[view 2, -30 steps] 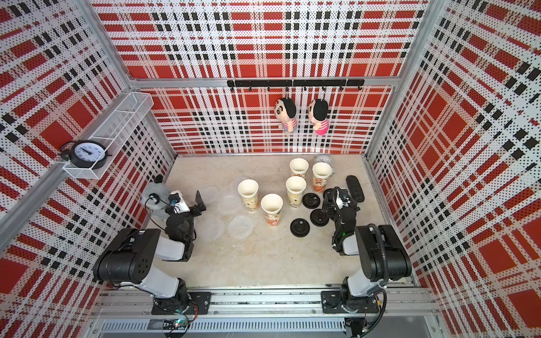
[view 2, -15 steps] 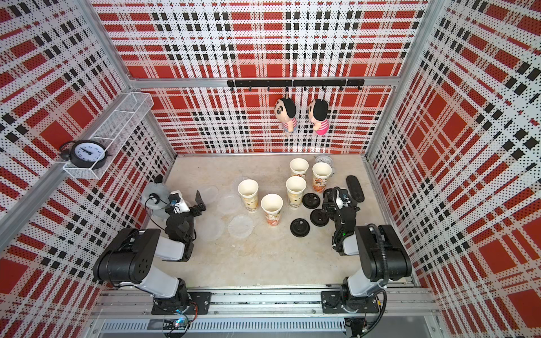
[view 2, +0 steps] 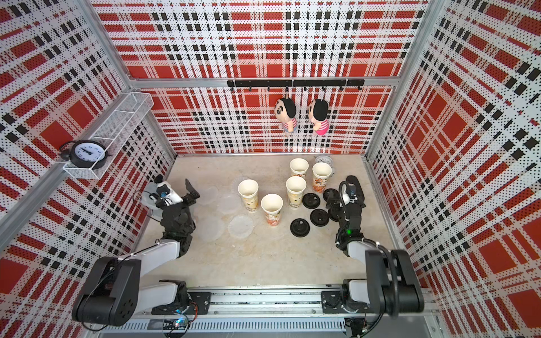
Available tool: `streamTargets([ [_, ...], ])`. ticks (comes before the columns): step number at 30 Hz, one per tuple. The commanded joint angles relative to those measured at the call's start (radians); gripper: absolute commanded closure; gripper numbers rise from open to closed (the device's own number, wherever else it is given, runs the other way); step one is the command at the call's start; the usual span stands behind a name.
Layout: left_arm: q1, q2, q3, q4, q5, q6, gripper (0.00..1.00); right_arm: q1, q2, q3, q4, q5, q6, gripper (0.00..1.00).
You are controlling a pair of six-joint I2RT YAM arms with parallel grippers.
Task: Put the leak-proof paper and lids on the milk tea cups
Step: Pick up the leak-proof paper from the center of the board.
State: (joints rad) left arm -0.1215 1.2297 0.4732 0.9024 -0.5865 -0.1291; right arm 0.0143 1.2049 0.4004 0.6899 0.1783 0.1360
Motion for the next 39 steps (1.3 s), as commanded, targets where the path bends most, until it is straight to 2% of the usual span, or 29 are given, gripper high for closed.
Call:
streamTargets([
  [1,-0.027,-0.048,0.191,-0.436,-0.114,-0.087,0.02,-0.006,-0.136,0.164,-0.479,0.141,0.086,0.04],
  [2,-0.029,-0.052,0.250,-0.529,-0.086,-0.106,0.02,-0.006,-0.159,0.205,-0.537,0.161,0.096,0.04],
  [4,-0.029,-0.042,0.377,-0.701,-0.021,-0.154,0.01,-0.007,-0.180,0.306,-0.786,0.188,0.123,0.07],
  [8,-0.014,0.110,0.669,-1.084,0.154,-0.224,0.02,-0.006,-0.155,0.495,-1.107,0.175,0.236,0.03],
  [11,0.010,0.279,0.889,-1.276,0.364,-0.211,0.13,-0.006,-0.108,0.628,-1.284,0.137,0.262,0.00],
  [13,0.014,0.369,0.994,-1.334,0.436,-0.194,0.17,-0.006,-0.077,0.700,-1.366,0.080,0.252,0.00],
  [16,0.016,0.510,1.126,-1.376,0.446,-0.175,0.17,-0.005,-0.048,0.767,-1.437,0.034,0.269,0.00],
  [18,0.029,0.623,1.237,-1.432,0.502,-0.158,0.19,-0.005,-0.043,0.778,-1.459,-0.009,0.272,0.00],
  [21,0.034,0.833,1.420,-1.526,0.548,-0.135,0.35,-0.003,-0.047,0.766,-1.470,-0.034,0.266,0.00],
  [23,0.028,0.947,1.507,-1.547,0.559,-0.126,0.40,-0.004,-0.045,0.760,-1.485,-0.018,0.267,0.00],
  [27,0.015,1.065,1.572,-1.553,0.579,-0.126,0.41,-0.003,-0.026,0.764,-1.522,-0.005,0.257,0.01],
  [30,-0.001,1.075,1.537,-1.553,0.571,-0.127,0.41,-0.003,-0.024,0.757,-1.536,-0.014,0.251,0.02],
  [35,-0.034,0.970,1.366,-1.551,0.533,-0.121,0.40,-0.003,-0.027,0.736,-1.538,-0.024,0.243,0.03],
  [39,-0.059,0.801,1.198,-1.546,0.479,-0.145,0.40,-0.003,-0.018,0.726,-1.534,-0.033,0.233,0.04],
])
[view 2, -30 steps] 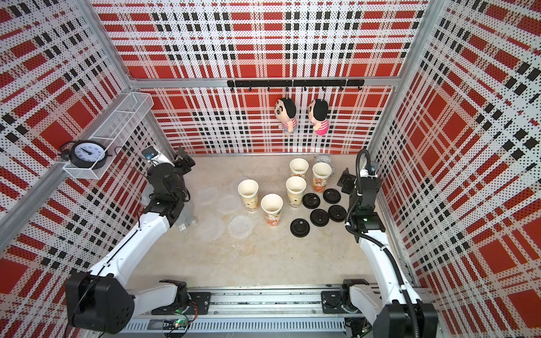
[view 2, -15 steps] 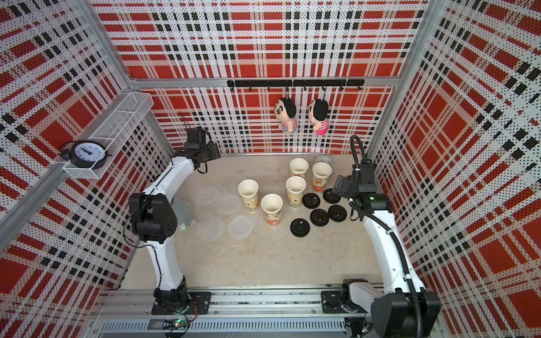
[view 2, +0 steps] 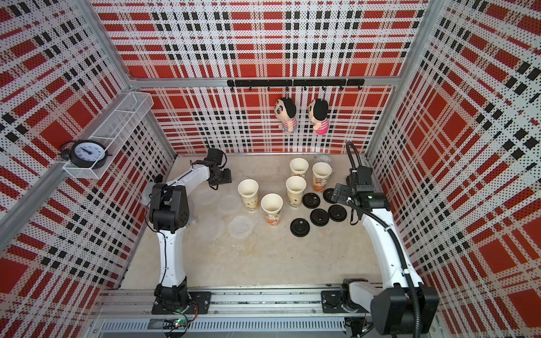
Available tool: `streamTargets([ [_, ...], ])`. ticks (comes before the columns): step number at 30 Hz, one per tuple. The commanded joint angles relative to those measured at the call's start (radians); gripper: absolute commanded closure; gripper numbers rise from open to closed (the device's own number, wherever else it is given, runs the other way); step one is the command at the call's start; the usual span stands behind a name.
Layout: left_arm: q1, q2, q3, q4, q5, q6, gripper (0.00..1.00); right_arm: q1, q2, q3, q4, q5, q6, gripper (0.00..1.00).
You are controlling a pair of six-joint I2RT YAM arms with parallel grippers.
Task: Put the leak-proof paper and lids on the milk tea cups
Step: Pick up the leak-proof paper from the center of the board.
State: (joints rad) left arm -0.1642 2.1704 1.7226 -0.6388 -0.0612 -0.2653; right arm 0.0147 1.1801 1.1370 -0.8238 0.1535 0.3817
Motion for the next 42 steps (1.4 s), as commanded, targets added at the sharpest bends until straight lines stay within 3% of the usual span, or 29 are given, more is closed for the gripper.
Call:
streamTargets([
  [1,-0.027,-0.188,-0.092,-0.014,-0.062,-0.014,0.40,-0.004,0.009,-0.014,-0.018,-0.013,-0.016,0.04],
  [5,-0.075,-0.343,-0.239,-0.047,-0.107,-0.034,0.40,-0.004,0.010,-0.040,0.008,-0.034,-0.033,0.04],
  [10,-0.197,-0.474,-0.423,-0.047,-0.089,-0.078,0.41,-0.004,0.039,-0.046,0.018,-0.060,-0.055,0.05],
  [18,-0.227,-0.610,-0.662,0.030,-0.110,-0.190,0.45,-0.003,0.053,-0.050,0.019,-0.062,-0.058,0.05],
  [27,-0.304,-0.626,-0.841,0.155,0.003,-0.265,0.47,-0.003,0.050,-0.050,0.019,-0.062,-0.058,0.05],
  [42,-0.324,-0.642,-0.920,0.176,-0.042,-0.316,0.51,-0.003,0.043,-0.065,0.020,-0.100,-0.086,0.11],
])
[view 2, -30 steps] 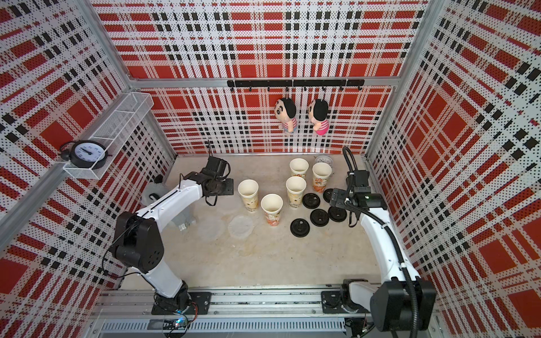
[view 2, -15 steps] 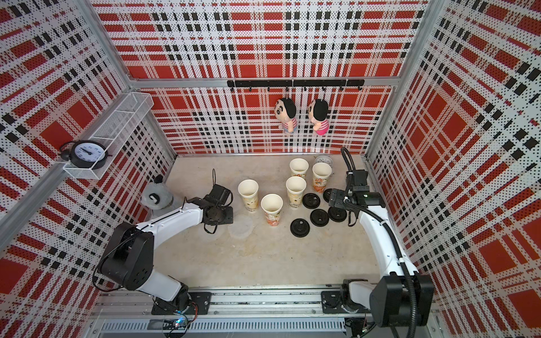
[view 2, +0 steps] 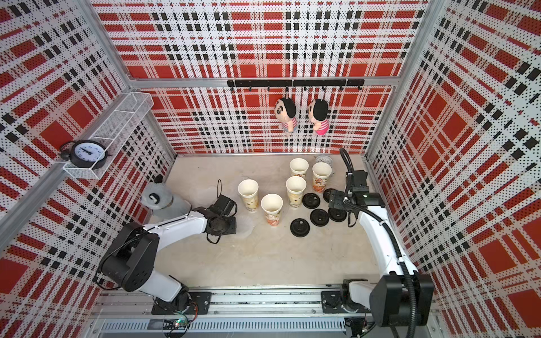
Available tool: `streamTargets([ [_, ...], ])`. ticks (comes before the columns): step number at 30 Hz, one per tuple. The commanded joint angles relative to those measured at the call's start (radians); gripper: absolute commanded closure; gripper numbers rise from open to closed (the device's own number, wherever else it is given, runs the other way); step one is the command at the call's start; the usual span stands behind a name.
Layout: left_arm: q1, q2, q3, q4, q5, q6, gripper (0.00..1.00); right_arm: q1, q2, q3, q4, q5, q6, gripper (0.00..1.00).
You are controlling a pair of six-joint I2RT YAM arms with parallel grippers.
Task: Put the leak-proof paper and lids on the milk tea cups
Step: Pick up the leak-proof paper from the center of the board.
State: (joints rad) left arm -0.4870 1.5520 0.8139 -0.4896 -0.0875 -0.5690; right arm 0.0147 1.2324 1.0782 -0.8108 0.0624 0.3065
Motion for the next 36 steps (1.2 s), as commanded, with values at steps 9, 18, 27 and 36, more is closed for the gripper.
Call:
streamTargets([
  [9,-0.002,0.007,-0.035,0.068,-0.009,-0.029,0.60,-0.002,-0.005,-0.016,0.012,-0.015,-0.015,0.13],
  [18,-0.012,0.007,-0.056,0.041,-0.063,-0.046,0.73,-0.002,-0.008,-0.021,0.012,-0.016,-0.015,0.13],
  [27,-0.024,-0.005,-0.068,0.030,-0.091,-0.061,0.97,0.000,-0.022,-0.027,0.012,-0.016,-0.017,0.13],
  [36,-0.022,-0.126,0.012,-0.128,-0.188,-0.045,1.00,0.001,-0.036,-0.031,0.010,-0.017,-0.017,0.13],
])
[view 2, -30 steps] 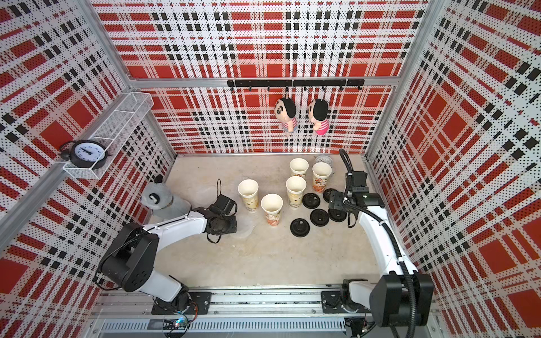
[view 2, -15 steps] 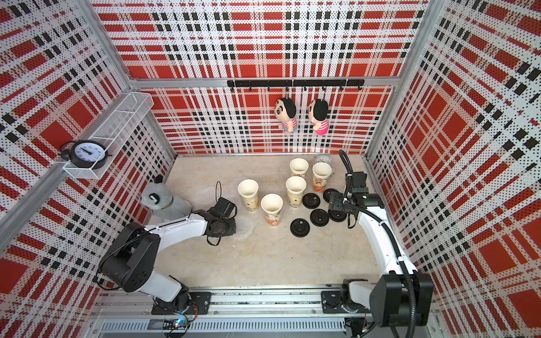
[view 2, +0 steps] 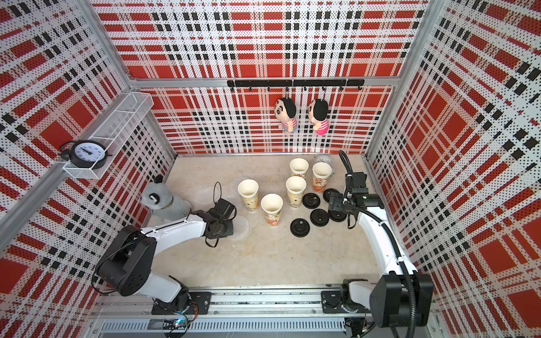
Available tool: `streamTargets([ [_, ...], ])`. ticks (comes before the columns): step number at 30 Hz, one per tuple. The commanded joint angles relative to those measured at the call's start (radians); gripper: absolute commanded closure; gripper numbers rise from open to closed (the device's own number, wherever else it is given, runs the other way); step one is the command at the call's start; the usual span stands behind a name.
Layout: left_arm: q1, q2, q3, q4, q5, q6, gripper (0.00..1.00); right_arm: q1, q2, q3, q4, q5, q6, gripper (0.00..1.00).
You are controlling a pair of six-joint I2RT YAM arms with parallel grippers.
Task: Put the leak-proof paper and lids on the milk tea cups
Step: Pick up the leak-proof paper from the center of the board.
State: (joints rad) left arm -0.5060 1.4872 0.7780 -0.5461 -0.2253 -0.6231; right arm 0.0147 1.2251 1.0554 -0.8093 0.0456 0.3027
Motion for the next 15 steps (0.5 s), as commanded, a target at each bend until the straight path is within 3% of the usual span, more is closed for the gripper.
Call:
streamTargets([
  [1,-0.004,-0.082,0.062,-0.090,-0.051,0.012,1.00,0.000,-0.030,-0.009,0.009,-0.001,-0.013,0.13],
  [15,0.026,-0.278,0.314,-0.295,-0.067,0.062,1.00,0.001,-0.041,-0.009,0.012,-0.013,-0.011,0.13],
])
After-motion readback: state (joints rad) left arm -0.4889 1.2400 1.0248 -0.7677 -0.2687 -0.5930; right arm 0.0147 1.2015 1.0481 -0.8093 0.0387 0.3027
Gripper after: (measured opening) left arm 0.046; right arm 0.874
